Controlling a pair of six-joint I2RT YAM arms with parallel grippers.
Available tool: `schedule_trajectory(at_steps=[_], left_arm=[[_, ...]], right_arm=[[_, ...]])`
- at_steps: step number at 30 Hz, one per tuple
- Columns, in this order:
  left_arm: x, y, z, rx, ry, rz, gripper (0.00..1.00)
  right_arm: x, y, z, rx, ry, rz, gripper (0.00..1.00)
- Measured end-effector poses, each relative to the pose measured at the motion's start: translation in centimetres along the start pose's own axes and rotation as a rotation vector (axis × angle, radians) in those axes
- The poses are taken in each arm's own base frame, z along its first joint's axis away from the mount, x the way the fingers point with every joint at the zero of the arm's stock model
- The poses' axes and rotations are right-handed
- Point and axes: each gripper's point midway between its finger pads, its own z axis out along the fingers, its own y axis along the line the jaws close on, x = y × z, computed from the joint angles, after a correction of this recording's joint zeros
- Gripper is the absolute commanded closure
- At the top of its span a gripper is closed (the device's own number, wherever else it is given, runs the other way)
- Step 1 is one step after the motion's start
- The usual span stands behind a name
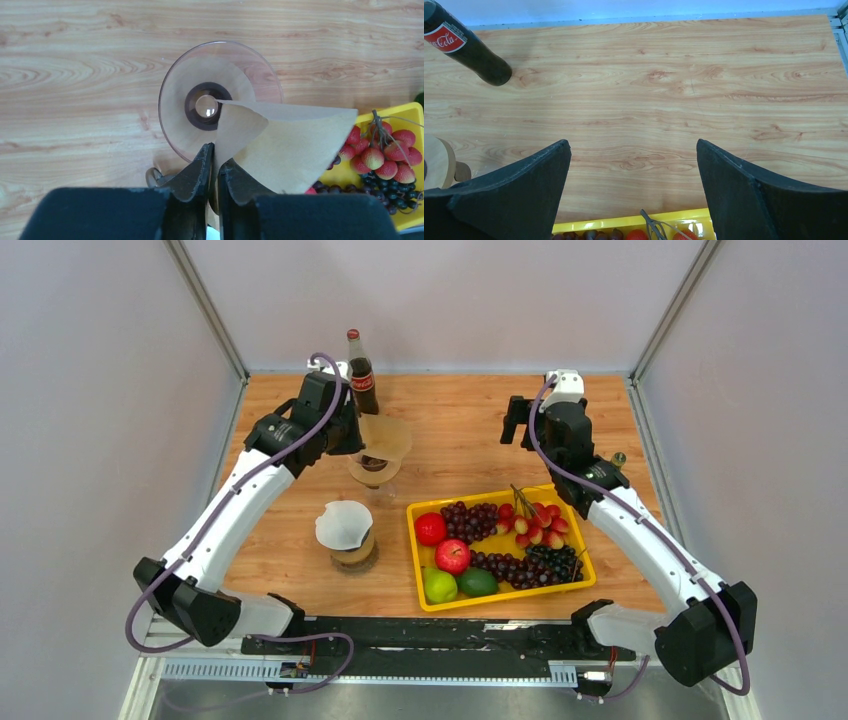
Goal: Place the coffee filter in the dripper
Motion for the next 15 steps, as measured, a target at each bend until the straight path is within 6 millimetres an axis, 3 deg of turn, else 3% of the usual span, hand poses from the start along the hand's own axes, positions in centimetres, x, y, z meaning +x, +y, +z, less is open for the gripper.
schedule_trajectory(at_steps=[9, 15], left_arm=[[1.3, 0.5, 1.9, -0.026, 0.065, -0.009, 0.54], [1.1, 0.9, 1.9, -0.053, 0.062, -0.009, 0.37]], right_arm=[[0.0, 0.0, 0.0, -0.001, 0.001, 0.001, 0.0], [0.0, -0.1, 0.0, 0.001, 0.001, 0.001, 0.0]])
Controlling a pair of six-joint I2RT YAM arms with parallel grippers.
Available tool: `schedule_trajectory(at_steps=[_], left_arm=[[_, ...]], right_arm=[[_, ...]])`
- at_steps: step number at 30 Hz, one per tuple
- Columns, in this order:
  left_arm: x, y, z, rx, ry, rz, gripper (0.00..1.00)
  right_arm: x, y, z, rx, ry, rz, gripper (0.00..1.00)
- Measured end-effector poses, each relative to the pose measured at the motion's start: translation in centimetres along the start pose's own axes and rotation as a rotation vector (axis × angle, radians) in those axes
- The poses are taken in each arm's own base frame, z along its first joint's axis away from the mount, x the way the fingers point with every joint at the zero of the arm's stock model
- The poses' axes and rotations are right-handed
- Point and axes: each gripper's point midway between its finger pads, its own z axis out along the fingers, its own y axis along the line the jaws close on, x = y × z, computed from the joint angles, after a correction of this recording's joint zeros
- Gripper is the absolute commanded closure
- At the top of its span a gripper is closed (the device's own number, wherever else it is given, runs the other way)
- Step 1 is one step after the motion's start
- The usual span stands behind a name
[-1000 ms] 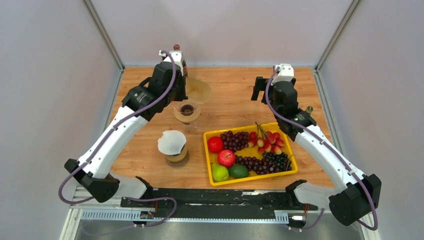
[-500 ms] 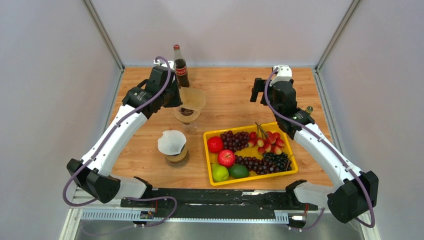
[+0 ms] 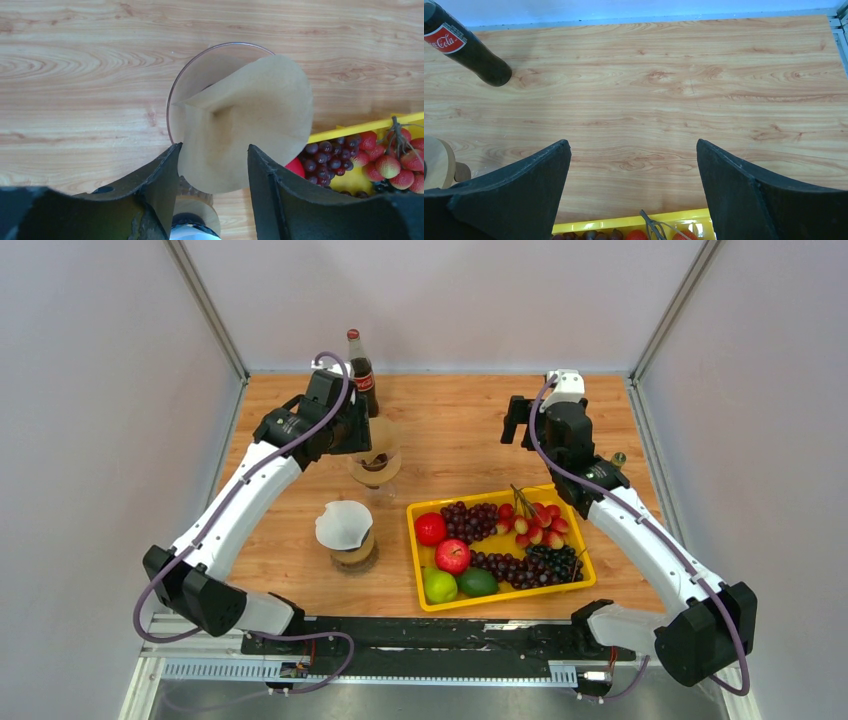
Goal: Place the coffee filter in the dripper
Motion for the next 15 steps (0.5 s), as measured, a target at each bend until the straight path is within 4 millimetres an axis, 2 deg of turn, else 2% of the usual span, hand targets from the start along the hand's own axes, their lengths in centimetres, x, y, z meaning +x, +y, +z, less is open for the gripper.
schedule_trajectory(at_steps=[4, 9, 12, 15], left_arm=[[-1.0, 0.1, -0.7, -0.006, -0.034, -0.001, 0.26], [-2.9, 0.6, -3.0, -0.012, -0.12, -0.013, 0.17], [-4.3, 0.6, -4.6, 0.002, -0.178, -0.02, 0.02], [-5.8, 0.2, -5.8, 0.03, -0.235, -0.02, 0.0]], right_arm=[[0.0, -0.1, 0.0, 0.003, -0.001, 0.001, 0.0], [0.0, -0.2, 0.0, 0.008, -0.001, 0.001, 0.0], [0.0, -0.2, 0.0, 0.008, -0.001, 0.001, 0.0], [0.0, -0.2, 0.0, 0.008, -0.001, 0.001, 0.0]])
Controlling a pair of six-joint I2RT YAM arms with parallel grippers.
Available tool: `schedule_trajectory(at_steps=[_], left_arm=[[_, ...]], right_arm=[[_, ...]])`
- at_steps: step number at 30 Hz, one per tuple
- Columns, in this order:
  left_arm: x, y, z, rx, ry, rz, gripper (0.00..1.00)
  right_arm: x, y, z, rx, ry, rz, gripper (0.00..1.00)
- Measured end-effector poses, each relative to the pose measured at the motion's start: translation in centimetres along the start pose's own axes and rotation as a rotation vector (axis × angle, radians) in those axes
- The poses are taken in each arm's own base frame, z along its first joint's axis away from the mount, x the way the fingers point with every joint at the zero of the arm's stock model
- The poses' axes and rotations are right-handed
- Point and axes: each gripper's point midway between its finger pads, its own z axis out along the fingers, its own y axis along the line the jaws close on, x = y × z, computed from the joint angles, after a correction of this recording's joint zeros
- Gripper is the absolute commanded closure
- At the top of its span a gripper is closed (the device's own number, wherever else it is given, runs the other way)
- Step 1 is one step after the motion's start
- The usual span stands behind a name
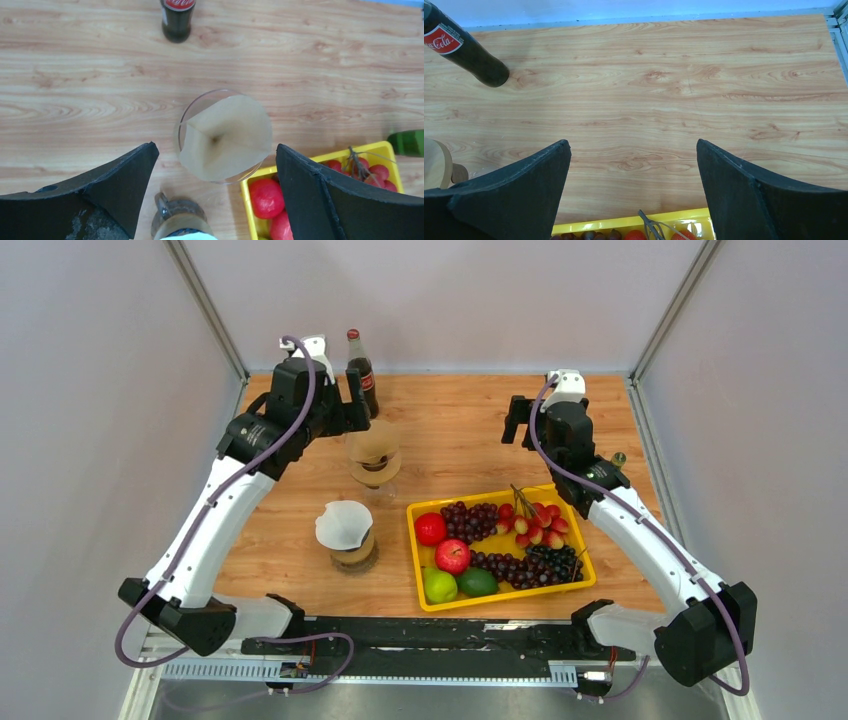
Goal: Place the coffee filter in the dripper
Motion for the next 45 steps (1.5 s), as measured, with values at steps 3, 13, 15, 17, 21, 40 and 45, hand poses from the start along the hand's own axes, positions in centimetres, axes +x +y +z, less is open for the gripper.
schedule_trajectory(at_steps=[3, 13, 15, 17, 21, 40, 45], left_arm=[[-0.6, -0.8, 0.2, 0.038, -0.018, 0.005, 0.0], [2.2, -3.3, 5.2, 0.102, 0.128, 0.059, 0.41], [3.2, -3.1, 6.1, 0.082, 0.166, 0.066, 0.56], [4.2, -2.9, 6.9, 0.064, 0.202, 0.075, 0.7], [5.6, -2.5, 8.0, 0.032, 0.249, 0.079, 0.78], [11.0, -0.7, 11.6, -0.069, 0.419, 0.109, 0.8], [12.3, -0.3, 11.6, -0.07, 0.458, 0.114, 0.77]], right_arm=[[0.0, 0.0, 0.0, 0.0, 0.001, -0.001, 0.0], [0.0, -0.2, 0.0, 0.008, -0.001, -0.005, 0.0], [0.0, -0.2, 0.0, 0.008, -0.001, -0.008, 0.0], [0.0, -0.2, 0.0, 0.008, -0.001, -0.011, 0.0], [0.0, -0.2, 0.0, 0.009, -0.001, -0.012, 0.0], [0.1, -0.3, 0.1, 0.011, 0.001, -0.02, 0.0], [0.1, -0.3, 0.1, 0.011, 0.001, -0.02, 0.0]])
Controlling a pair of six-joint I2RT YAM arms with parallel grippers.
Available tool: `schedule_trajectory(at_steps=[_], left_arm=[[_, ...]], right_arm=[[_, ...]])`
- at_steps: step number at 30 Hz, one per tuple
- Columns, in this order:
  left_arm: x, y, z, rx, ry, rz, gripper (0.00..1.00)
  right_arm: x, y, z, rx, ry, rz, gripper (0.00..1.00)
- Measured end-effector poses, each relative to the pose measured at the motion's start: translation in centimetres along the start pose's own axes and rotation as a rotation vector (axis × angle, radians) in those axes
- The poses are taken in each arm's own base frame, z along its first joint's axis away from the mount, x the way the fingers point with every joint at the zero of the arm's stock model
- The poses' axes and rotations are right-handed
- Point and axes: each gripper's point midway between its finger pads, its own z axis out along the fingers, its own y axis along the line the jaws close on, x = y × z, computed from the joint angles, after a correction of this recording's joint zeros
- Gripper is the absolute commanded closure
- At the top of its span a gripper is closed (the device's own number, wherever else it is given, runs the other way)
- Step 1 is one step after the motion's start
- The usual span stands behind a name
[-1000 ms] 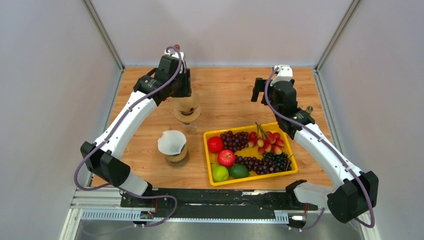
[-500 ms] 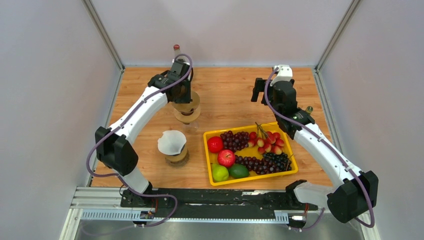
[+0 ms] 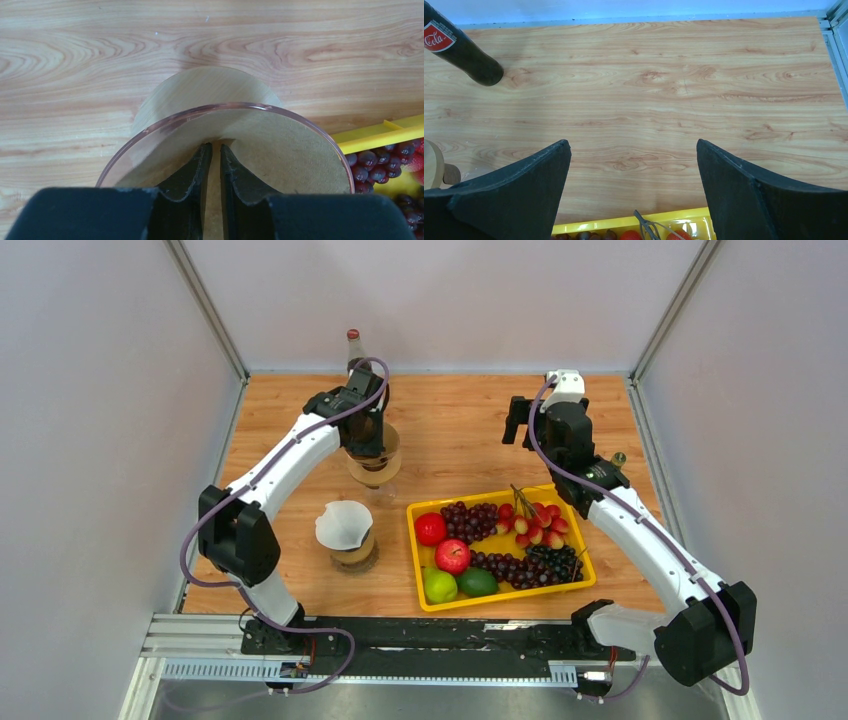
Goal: Place the coffee filter in the dripper
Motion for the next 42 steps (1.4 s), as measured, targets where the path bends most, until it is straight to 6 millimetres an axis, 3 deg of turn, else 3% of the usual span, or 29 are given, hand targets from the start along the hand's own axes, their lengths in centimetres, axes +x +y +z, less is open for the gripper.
schedule_trajectory(at_steps=[26, 42], left_arm=[[1.4, -0.2, 1.8, 0.036, 0.066, 0.001, 0.75], [1.4, 0.4, 2.0, 0.004, 0.059, 0.002, 0.65]], right_arm=[[0.4, -0.4, 0.1, 0.016, 0.007, -0.011, 0.0], [0.4, -0.5, 0.1, 0.025, 0.005, -0.015, 0.0]])
